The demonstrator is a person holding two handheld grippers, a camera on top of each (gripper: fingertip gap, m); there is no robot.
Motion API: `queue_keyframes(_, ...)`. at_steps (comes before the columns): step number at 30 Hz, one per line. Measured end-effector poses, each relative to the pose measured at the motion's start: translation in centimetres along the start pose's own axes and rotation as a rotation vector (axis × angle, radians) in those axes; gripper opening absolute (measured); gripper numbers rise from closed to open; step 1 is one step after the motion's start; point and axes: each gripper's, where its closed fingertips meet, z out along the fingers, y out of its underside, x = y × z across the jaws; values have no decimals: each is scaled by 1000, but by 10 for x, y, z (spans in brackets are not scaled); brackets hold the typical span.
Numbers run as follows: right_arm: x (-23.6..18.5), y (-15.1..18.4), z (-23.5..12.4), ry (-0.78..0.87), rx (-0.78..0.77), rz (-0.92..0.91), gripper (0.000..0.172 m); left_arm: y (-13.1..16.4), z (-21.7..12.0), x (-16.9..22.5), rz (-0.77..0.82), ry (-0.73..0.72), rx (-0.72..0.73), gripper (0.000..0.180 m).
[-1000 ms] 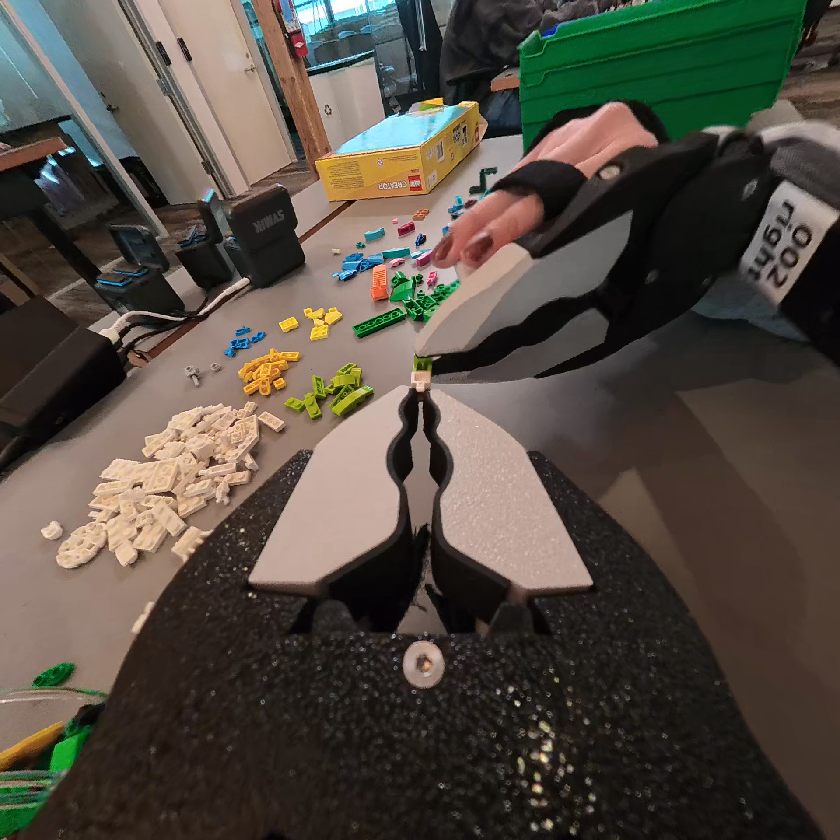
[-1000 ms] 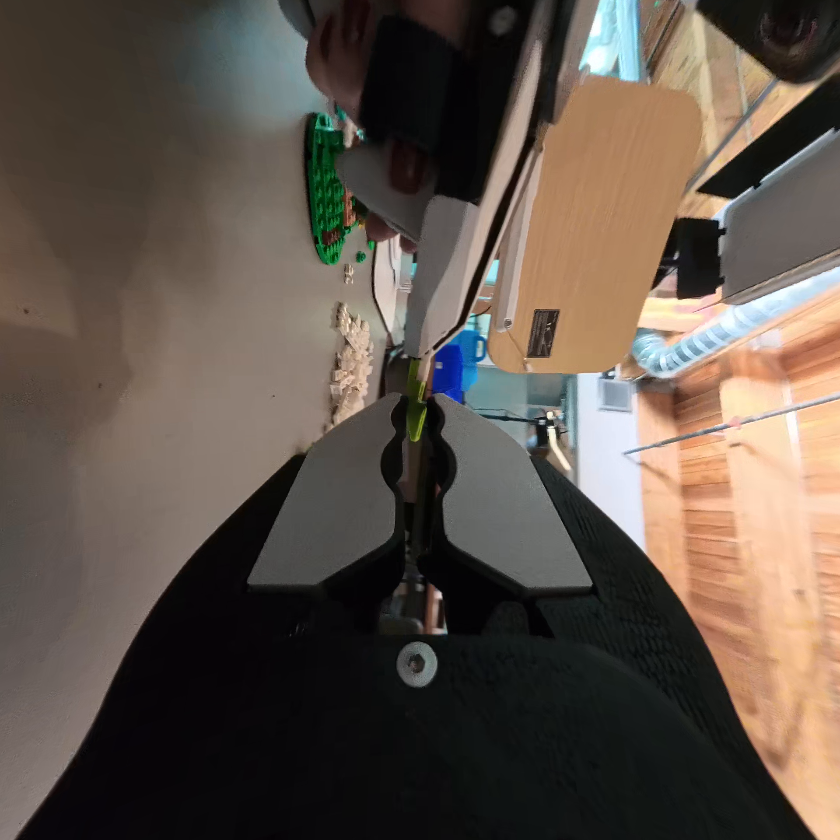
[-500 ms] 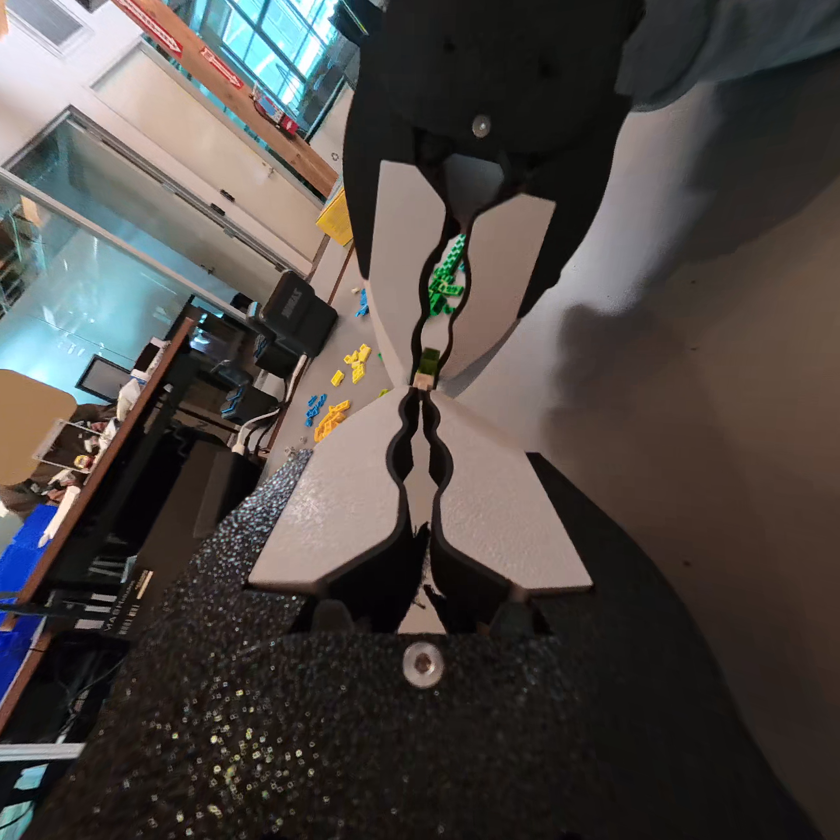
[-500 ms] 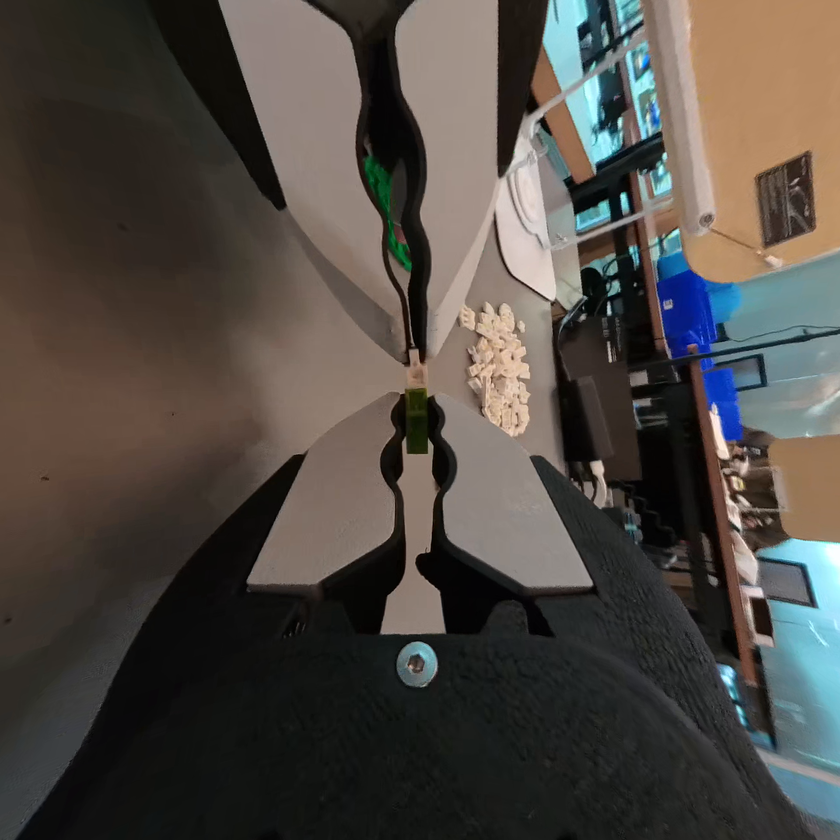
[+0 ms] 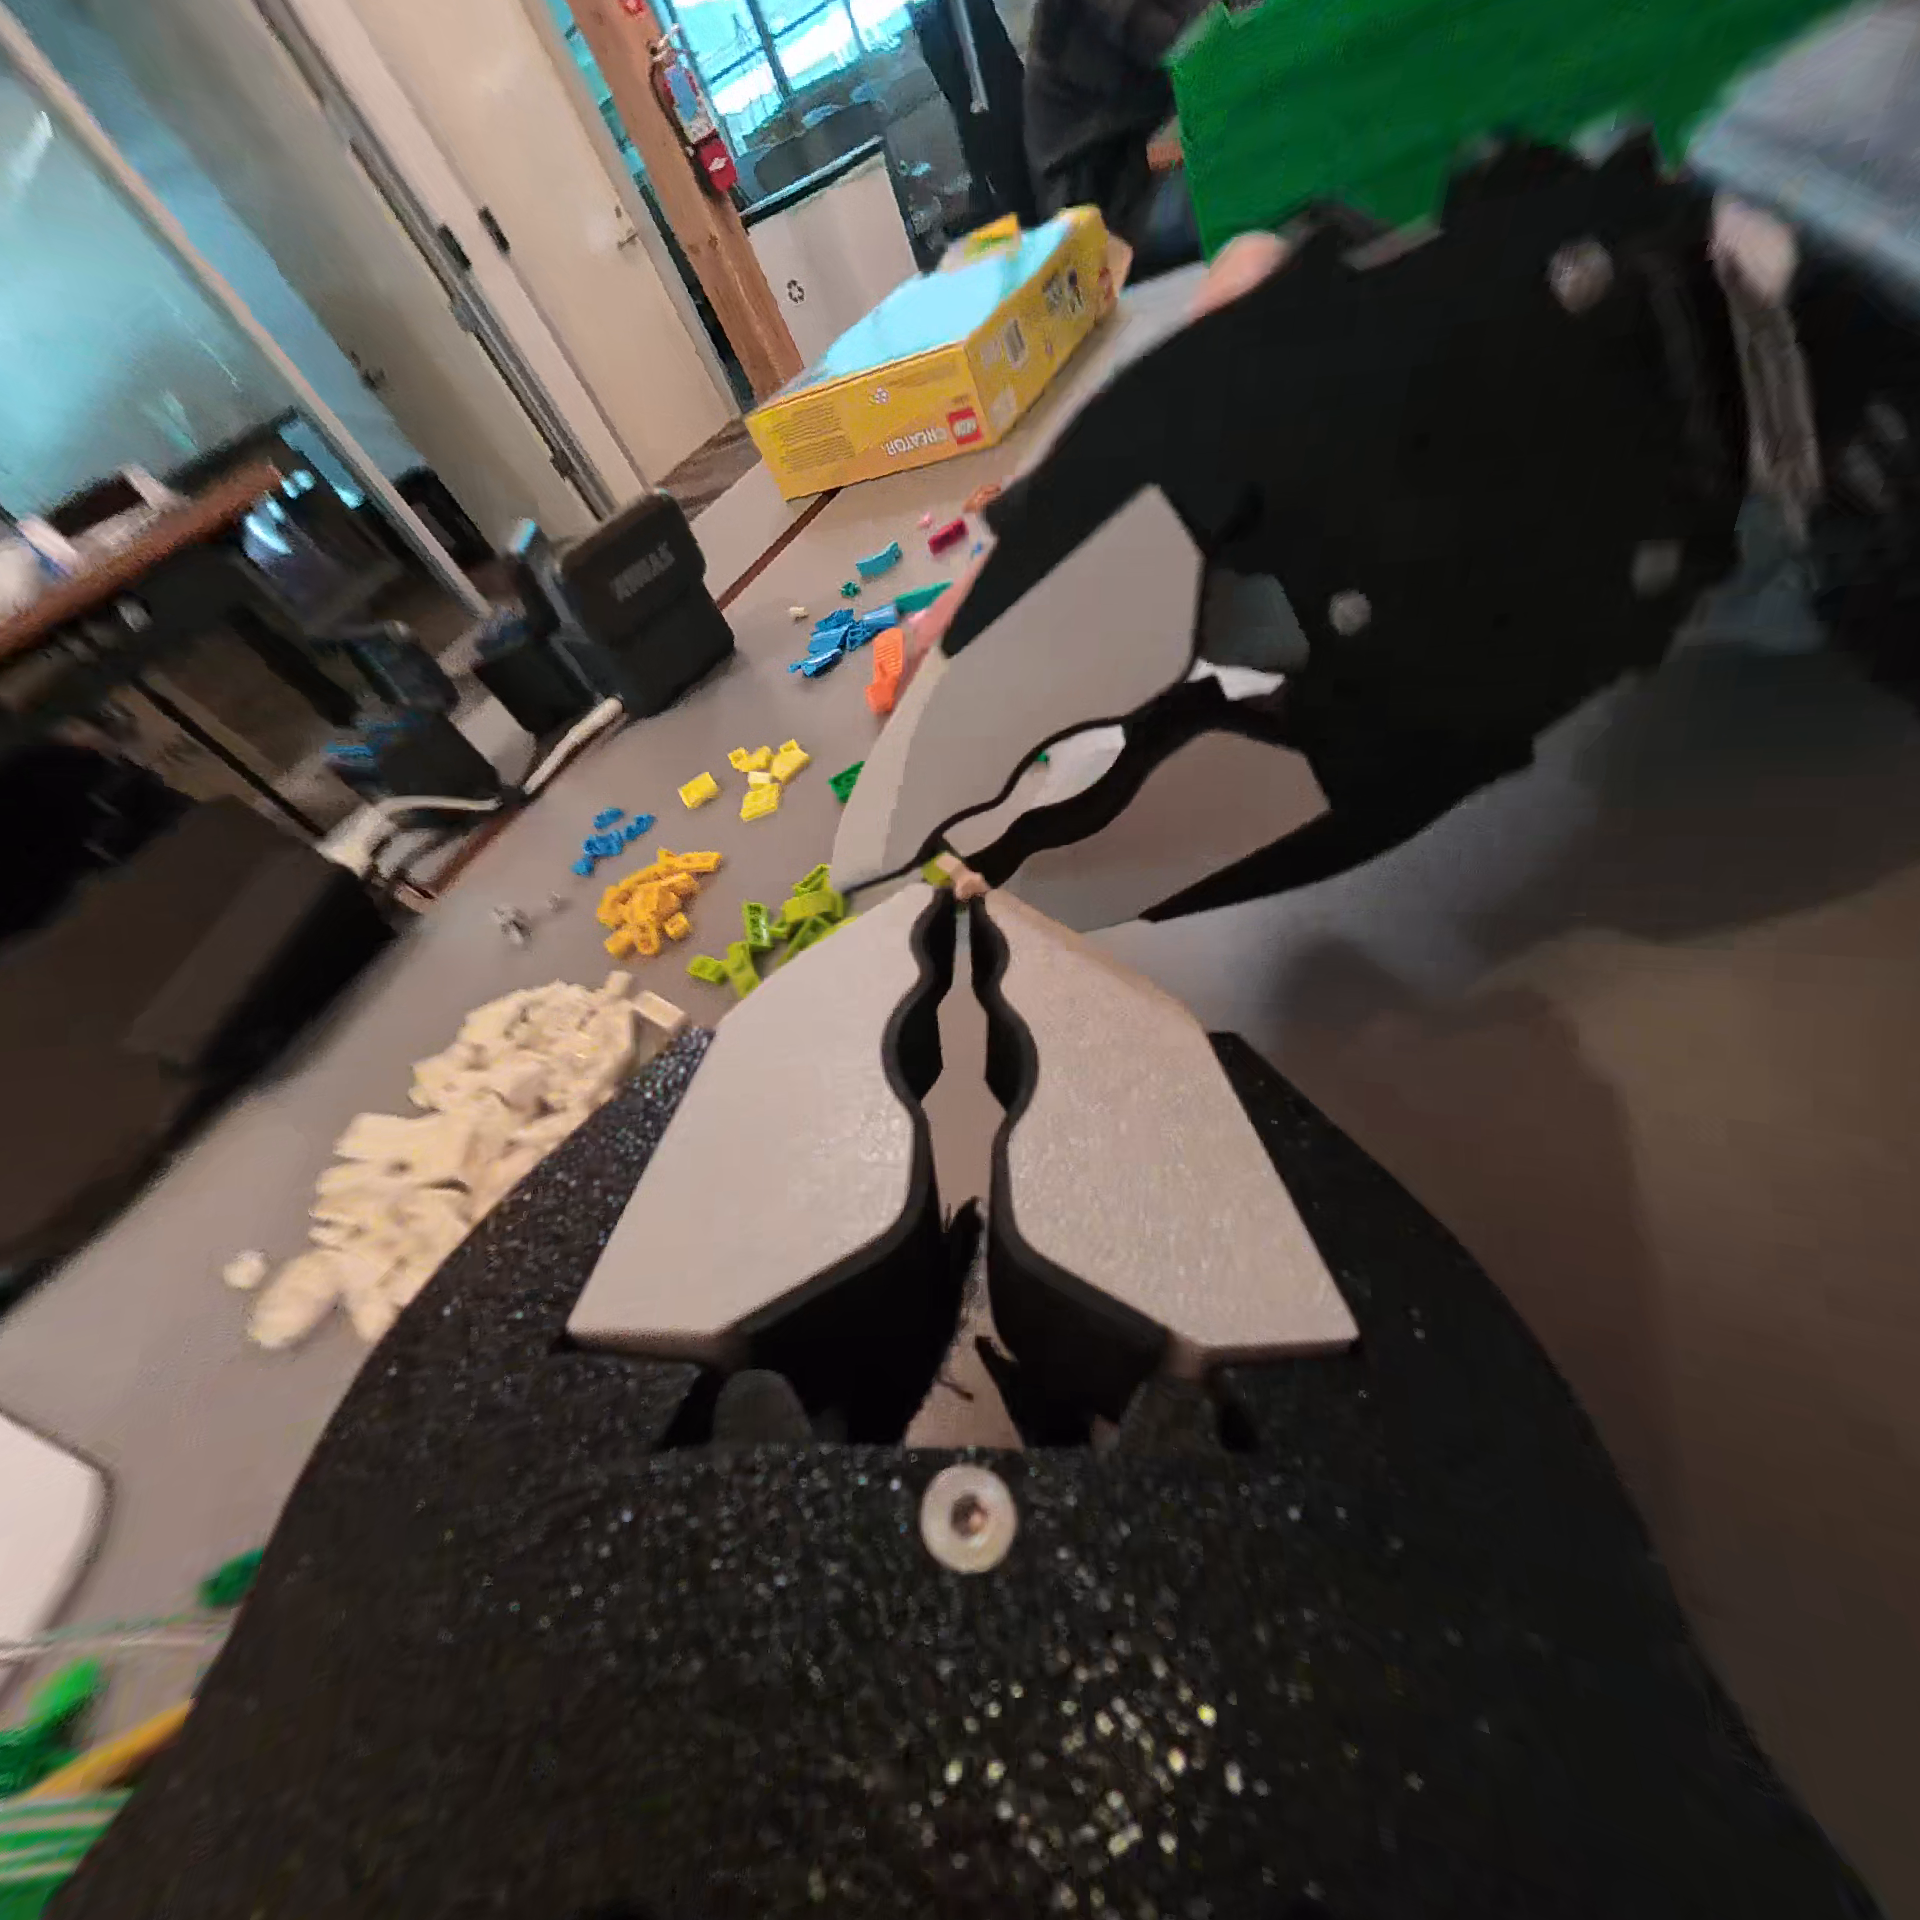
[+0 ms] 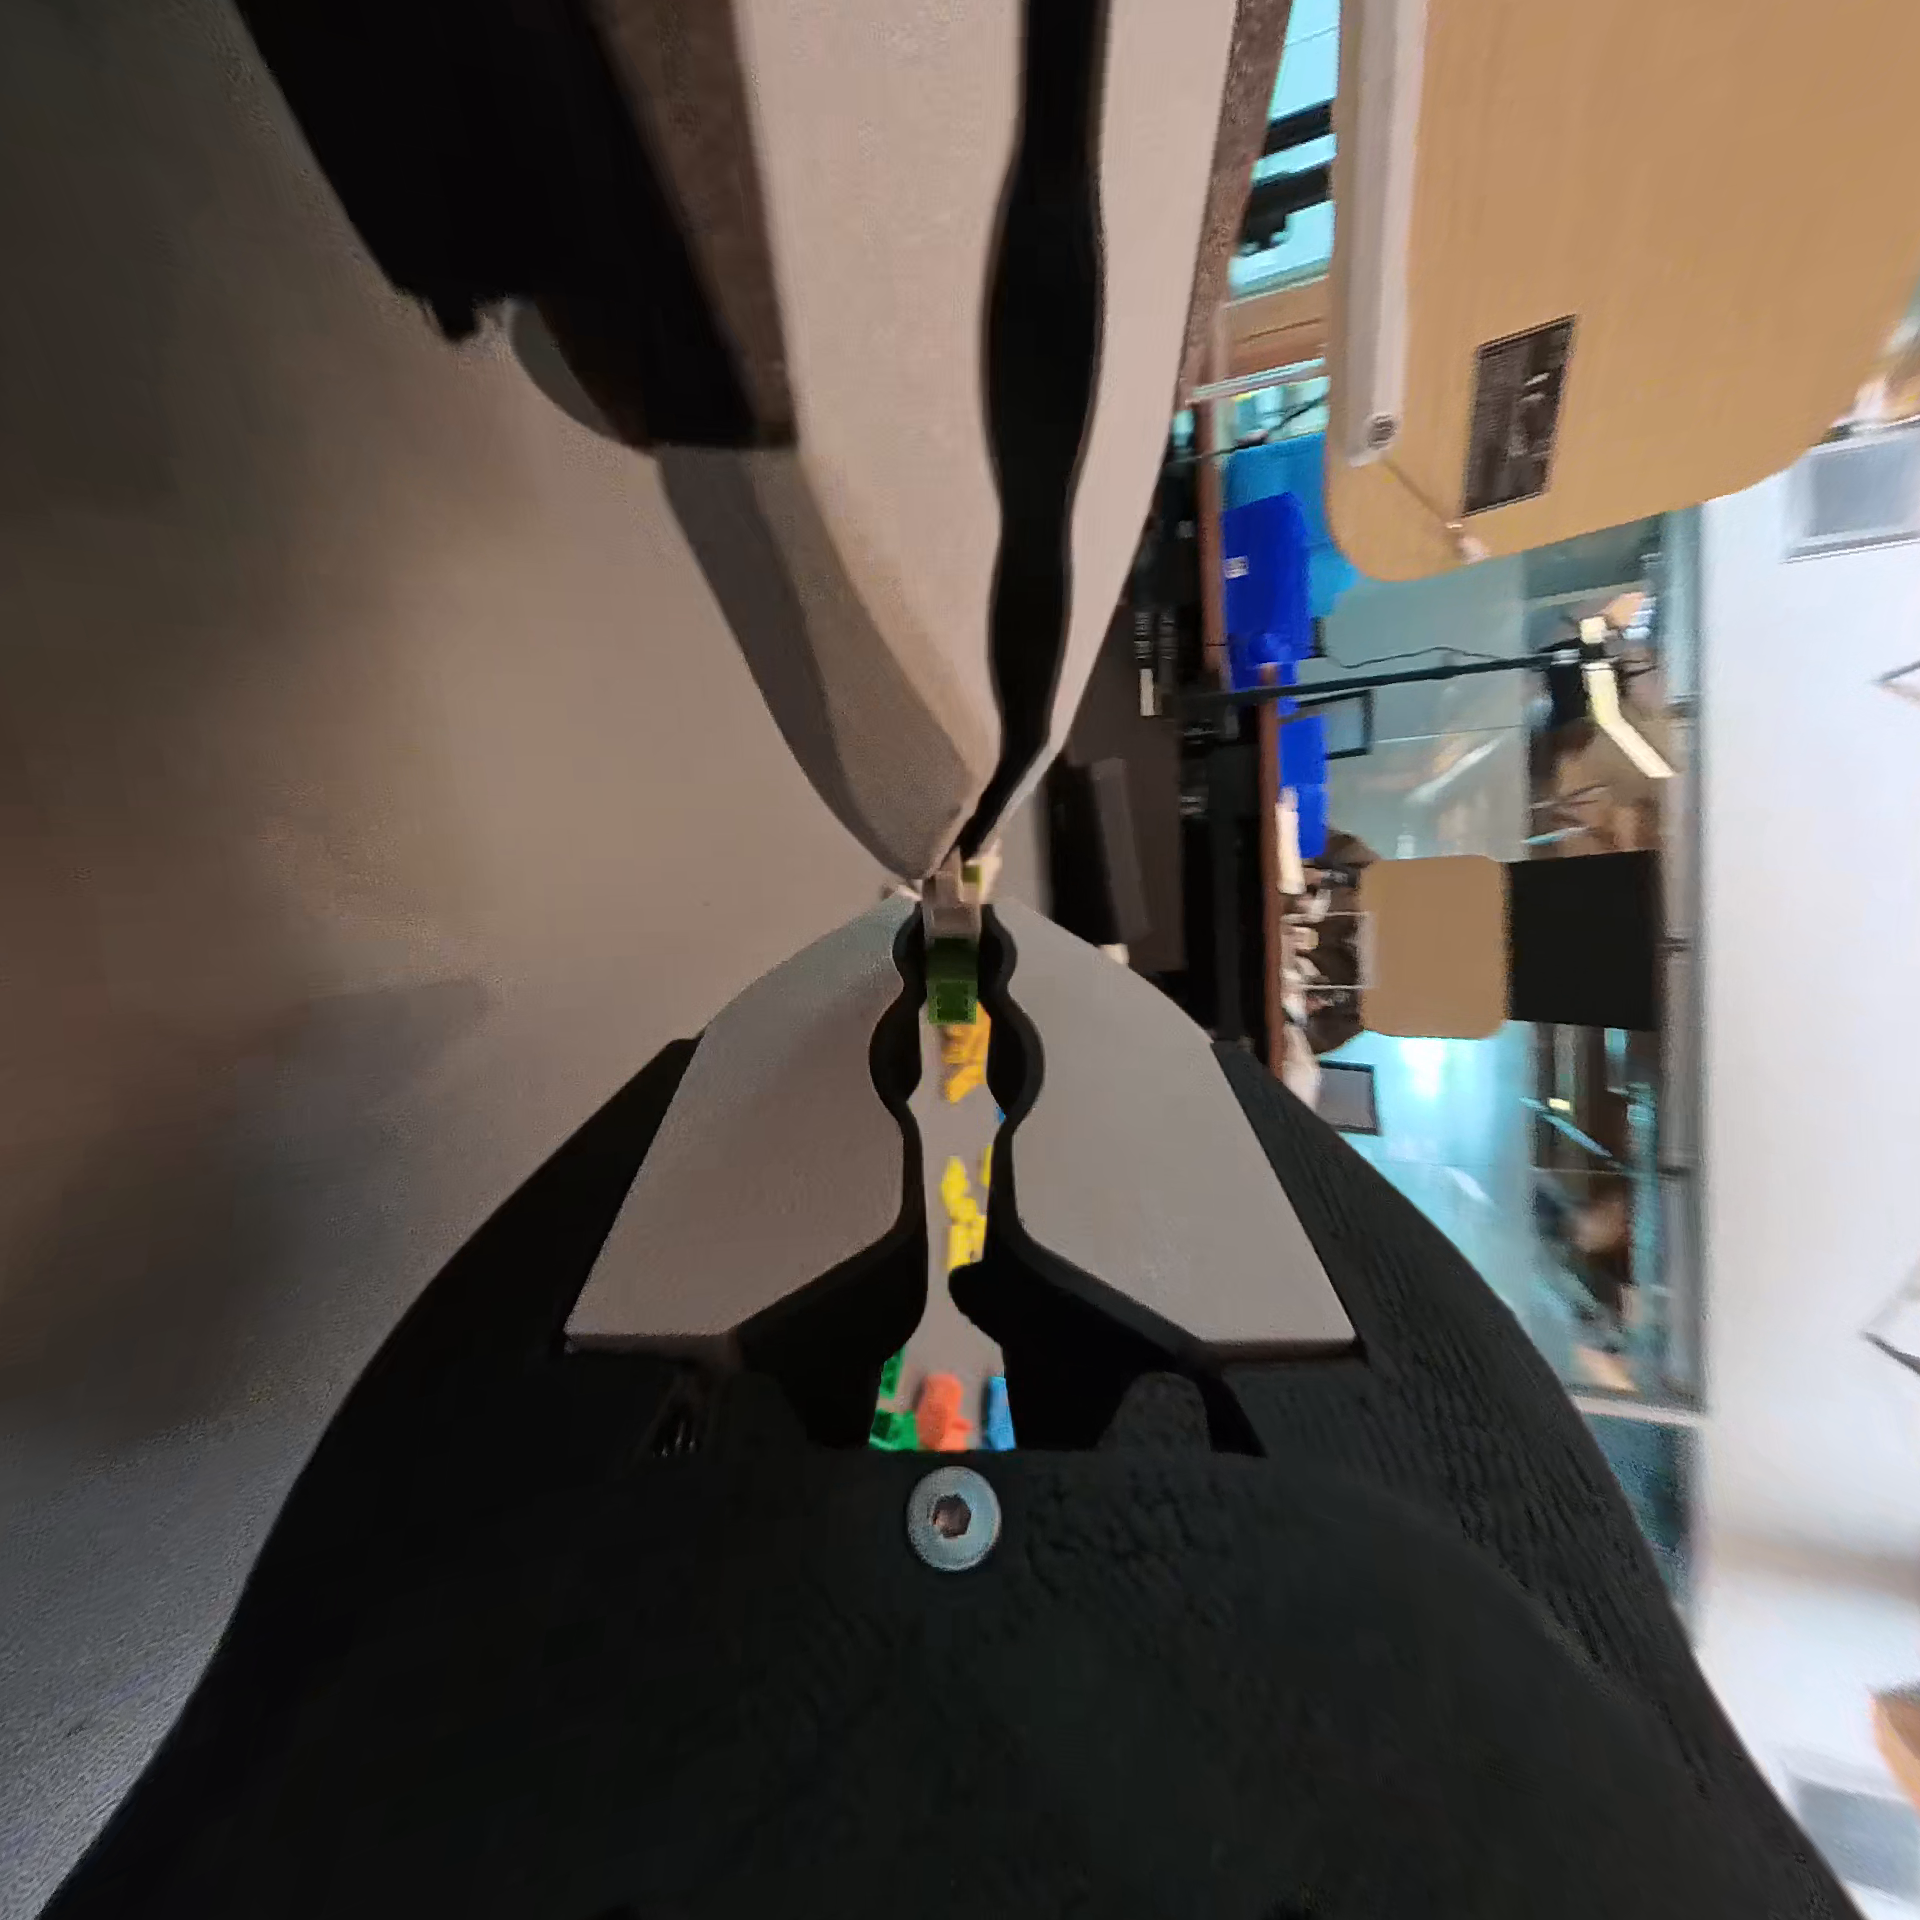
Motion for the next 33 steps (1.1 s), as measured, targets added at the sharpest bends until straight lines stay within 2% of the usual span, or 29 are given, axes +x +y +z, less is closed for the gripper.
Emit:
queue_keyframes(4,24,-2,-4,212,16,-116,7,-3,-1,-8,-315,41,49,9)
queue_keyframes(8,40,-11,-12,376,38,-213,7,-20,-4,-3,-721,233,185,16)
queue_keyframes(11,47,-14,-17,443,37,-260,7,-25,-6,-1,-869,324,239,15)
queue_keyframes(13,47,-15,-18,465,34,-298,7,-30,-7,2,-901,359,263,11)
queue_keyframes(17,50,-16,-20,512,28,-343,7,-35,-9,2,-984,419,306,13)
queue_keyframes(19,53,-17,-22,536,29,-347,7,-35,-10,1,-1021,433,320,6)
queue_keyframes(24,57,-19,-26,588,23,-412,7,-38,-11,1,-1037,453,341,4)
queue_keyframes(29,51,-17,-24,557,35,-456,8,-30,-10,-4,-982,387,297,1)
queue_keyframes(33,34,-10,-16,391,74,-376,10,-13,-4,-5,-785,246,145,1)
